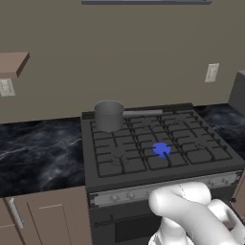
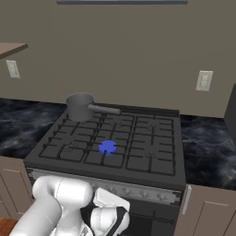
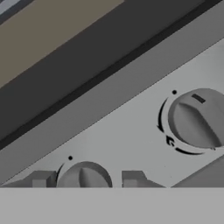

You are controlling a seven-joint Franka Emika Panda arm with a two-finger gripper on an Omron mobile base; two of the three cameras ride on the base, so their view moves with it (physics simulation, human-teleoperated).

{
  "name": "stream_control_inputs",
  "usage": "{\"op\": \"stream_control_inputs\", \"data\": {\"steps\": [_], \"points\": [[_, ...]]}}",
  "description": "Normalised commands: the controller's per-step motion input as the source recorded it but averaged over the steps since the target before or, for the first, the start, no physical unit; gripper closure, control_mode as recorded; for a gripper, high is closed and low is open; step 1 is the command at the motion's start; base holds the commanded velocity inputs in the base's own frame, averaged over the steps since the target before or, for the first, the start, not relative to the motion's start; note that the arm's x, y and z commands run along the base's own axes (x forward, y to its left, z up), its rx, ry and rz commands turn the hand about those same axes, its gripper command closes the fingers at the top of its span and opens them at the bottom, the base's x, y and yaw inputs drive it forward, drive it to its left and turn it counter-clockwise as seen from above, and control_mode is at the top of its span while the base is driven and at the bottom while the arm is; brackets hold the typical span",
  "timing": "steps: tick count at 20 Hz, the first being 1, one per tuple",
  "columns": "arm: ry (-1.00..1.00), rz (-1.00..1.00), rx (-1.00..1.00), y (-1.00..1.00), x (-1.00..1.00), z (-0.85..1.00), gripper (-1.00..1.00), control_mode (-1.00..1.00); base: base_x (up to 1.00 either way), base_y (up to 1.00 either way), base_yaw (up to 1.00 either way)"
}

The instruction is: Turn off the front center burner of the stove.

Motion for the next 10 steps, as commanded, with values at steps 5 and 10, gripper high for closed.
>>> {"op": "stream_control_inputs", "data": {"steps": [5, 10], "points": [[0.00, -0.06, 0.00, 0.48, 0.00, 0.00, -1.00, -1.00, 0.00, 0.00, 0.00], [0.00, -0.07, 0.00, 0.35, 0.00, 0.00, -1.00, -1.00, 0.00, 0.00, 0.00]]}}
